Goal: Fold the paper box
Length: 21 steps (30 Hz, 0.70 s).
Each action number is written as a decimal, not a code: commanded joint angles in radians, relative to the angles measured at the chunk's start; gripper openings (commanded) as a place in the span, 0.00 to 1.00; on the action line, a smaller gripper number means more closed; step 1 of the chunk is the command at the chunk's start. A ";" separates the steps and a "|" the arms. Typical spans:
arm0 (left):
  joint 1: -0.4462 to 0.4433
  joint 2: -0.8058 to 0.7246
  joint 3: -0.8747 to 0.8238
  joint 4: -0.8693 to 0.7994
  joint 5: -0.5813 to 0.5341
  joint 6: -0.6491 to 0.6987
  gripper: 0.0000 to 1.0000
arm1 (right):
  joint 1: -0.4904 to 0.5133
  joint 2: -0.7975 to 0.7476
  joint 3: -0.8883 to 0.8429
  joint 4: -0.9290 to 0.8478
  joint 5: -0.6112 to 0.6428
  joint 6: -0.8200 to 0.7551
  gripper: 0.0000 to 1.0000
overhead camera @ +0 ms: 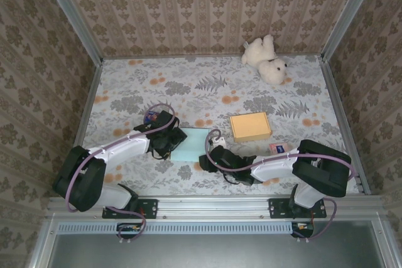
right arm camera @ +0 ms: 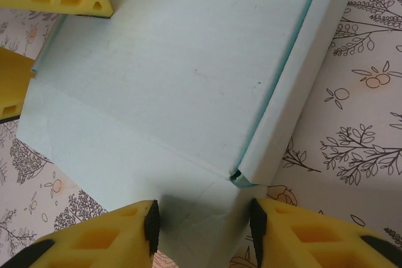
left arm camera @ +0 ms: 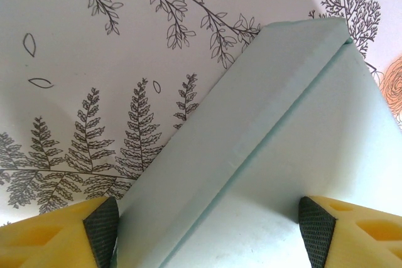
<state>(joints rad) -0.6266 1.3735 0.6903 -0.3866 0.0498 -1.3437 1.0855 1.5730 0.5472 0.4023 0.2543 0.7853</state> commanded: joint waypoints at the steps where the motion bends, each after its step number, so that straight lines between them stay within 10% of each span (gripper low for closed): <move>1: 0.013 0.028 -0.044 -0.103 -0.036 -0.023 0.77 | 0.004 -0.002 -0.004 0.007 -0.023 -0.002 0.44; 21: 0.015 0.029 -0.050 -0.099 -0.035 -0.022 0.78 | 0.004 0.079 -0.005 0.045 0.059 -0.038 0.42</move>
<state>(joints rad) -0.6201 1.3731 0.6872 -0.3779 0.0460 -1.3437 1.0855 1.6157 0.5476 0.4522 0.2752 0.7750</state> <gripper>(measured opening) 0.777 0.420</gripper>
